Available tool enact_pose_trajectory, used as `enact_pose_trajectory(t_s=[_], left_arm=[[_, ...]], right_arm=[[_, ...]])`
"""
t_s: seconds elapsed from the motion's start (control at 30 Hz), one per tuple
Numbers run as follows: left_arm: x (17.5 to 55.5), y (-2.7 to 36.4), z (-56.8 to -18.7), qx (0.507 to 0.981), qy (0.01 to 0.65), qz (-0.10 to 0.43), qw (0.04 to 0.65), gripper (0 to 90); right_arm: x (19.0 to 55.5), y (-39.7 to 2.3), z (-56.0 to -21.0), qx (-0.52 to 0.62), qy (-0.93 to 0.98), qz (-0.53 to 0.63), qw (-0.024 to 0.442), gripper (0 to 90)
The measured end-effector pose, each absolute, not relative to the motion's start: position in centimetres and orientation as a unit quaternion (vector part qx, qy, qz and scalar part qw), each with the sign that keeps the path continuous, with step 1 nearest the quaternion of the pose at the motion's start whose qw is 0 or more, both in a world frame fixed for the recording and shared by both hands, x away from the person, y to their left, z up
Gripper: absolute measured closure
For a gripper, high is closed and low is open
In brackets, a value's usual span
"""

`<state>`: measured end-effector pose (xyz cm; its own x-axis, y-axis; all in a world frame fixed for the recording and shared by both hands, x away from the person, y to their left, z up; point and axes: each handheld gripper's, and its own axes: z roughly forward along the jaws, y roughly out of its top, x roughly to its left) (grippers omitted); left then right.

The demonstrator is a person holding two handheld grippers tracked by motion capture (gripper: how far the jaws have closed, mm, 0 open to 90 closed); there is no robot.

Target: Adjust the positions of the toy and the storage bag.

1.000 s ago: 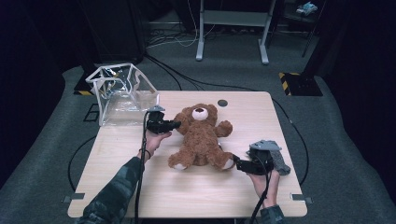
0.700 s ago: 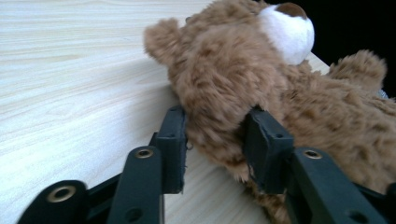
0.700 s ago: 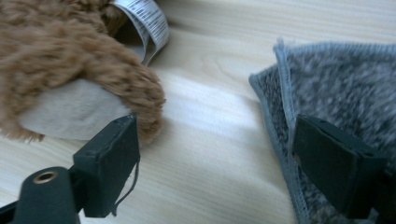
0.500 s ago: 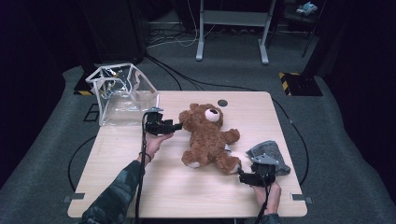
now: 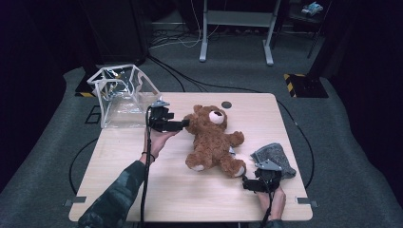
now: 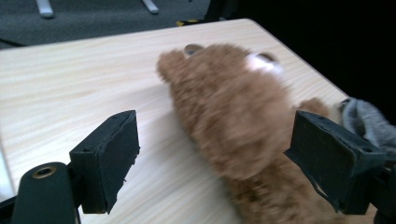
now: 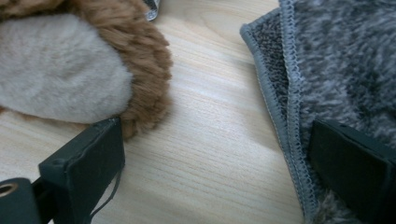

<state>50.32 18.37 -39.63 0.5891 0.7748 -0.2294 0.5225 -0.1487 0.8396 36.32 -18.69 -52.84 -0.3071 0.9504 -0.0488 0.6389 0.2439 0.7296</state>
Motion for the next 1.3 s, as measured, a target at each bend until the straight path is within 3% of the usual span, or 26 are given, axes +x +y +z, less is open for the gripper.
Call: enact_pose_trajectory(t_s=[0.27,0.43,0.93,1.3], left_arm=[[49.9,15.1,-36.3,0.764,0.413,0.164,0.468,10.0],[50.5,13.1,-35.8,0.767,0.422,0.158,0.457,6.4],[52.4,7.5,-36.6,0.776,0.464,0.113,0.412,2.9],[53.4,3.8,-38.5,0.773,0.492,0.114,0.385,6.9]], right_arm=[[36.2,-18.6,-52.9,0.532,0.745,0.309,0.258,3.1],[36.2,-18.6,-52.9,0.533,0.744,0.308,0.26,3.0],[36.2,-18.6,-52.9,0.538,0.741,0.31,0.255,3.1],[36.3,-18.7,-52.9,0.536,0.742,0.311,0.256,3.6]])
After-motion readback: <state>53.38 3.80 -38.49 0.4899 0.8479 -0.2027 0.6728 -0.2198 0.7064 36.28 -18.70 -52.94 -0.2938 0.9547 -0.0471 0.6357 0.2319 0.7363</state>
